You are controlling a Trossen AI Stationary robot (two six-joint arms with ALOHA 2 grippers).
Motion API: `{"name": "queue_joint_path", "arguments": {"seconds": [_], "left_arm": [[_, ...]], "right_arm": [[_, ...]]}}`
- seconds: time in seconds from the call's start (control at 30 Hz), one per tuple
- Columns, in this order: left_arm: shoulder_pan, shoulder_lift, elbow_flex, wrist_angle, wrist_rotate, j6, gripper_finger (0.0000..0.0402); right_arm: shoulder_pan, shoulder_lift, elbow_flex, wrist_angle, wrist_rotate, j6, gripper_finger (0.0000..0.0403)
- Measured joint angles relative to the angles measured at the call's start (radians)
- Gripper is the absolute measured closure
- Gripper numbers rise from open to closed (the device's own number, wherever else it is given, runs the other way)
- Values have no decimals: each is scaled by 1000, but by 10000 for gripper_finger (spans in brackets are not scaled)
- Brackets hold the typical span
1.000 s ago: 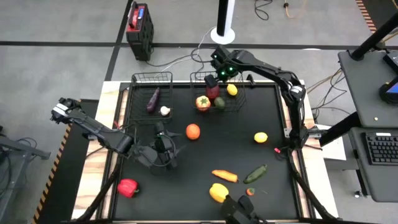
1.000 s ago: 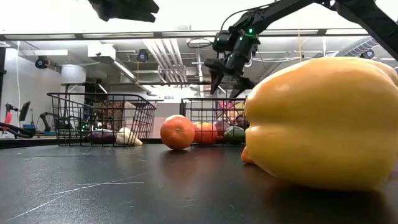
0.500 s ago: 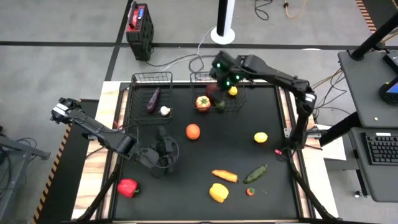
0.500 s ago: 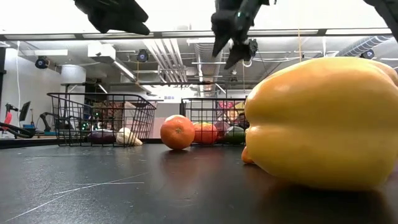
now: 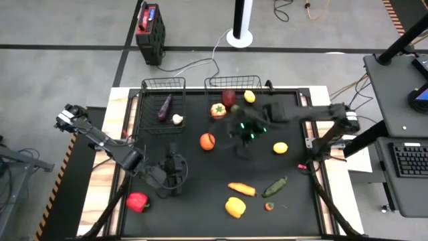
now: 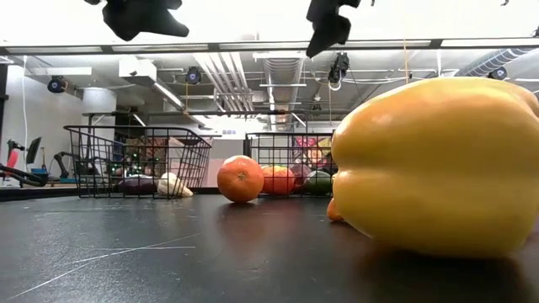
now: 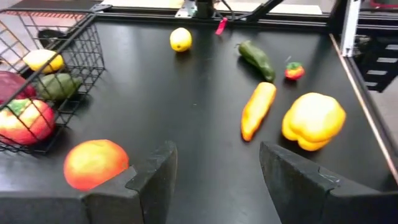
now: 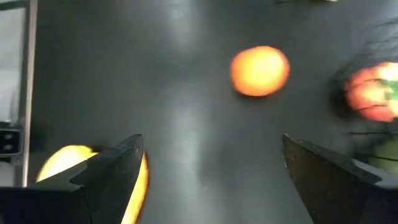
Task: Sort produce into baskets
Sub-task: Put the orange chili pepper into the left black wire basket
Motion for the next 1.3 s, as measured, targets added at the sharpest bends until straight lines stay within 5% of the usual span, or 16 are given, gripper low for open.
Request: {"name": "queue_joint_path", "arguments": {"seconds": [0.4,0.87,1.3], "left_arm": [[-23,0,0,2,-9,-50,190],[-21,1,35,13,-129,11,190],[-22,55,48,38,-132,46,190]], "right_arm": [[310,-221,-422,277,132,294,33],[466,-219,-596,262,59,642,33],[627,-201,-682,320,401,676,33]]}}
